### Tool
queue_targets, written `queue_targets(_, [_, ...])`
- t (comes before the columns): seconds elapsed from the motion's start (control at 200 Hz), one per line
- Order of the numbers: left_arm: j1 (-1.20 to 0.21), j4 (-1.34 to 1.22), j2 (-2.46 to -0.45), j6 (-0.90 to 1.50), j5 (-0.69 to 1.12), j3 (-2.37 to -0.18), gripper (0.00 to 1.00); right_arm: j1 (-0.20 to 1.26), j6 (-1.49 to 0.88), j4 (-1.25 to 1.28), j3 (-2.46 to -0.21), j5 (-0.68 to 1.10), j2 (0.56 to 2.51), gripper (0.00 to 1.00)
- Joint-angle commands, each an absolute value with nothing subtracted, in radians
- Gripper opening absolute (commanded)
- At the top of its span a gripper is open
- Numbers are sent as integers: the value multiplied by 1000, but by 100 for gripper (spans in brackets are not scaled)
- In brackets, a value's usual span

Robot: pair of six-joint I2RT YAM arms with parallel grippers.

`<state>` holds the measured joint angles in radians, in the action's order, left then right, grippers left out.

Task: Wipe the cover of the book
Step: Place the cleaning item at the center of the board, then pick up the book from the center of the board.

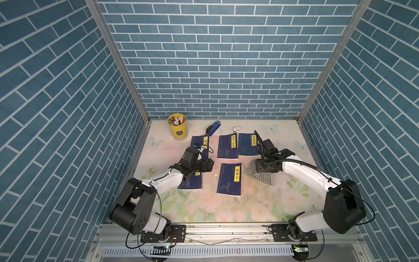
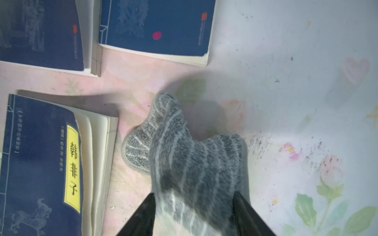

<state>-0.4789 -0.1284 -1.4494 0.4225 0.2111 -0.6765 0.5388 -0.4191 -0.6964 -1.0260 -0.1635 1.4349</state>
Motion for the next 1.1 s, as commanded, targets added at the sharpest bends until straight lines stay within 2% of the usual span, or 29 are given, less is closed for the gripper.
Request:
queue_targets(0.0, [-501, -135, -1463, 411, 219, -681, 88, 568, -422, -745, -1056, -196, 1425, 62])
queue_targets(0.14, [-518, -148, -1463, 428, 217, -659, 88, 616, -423, -739, -1075, -198, 1440, 63])
queue_targets(0.24, [-537, -158, -1460, 443, 221, -646, 87, 668, -437, -682, -1074, -127, 1450, 62])
queue_targets(0.555, [-627, -260, -1504, 519, 231, -602, 85, 756, -555, -480, -1021, -8, 1594, 51])
queue_targets(0.69, [-651, -276, -1524, 550, 215, -578, 82, 769, -600, -423, -961, 8, 1637, 46])
queue_targets(0.87, [-680, -323, -1545, 589, 231, -542, 80, 776, -643, -405, -905, 28, 1645, 32])
queue_targets(1.09, [-693, -389, -1582, 639, 298, -516, 76, 801, -677, -412, -869, 29, 1663, 20])
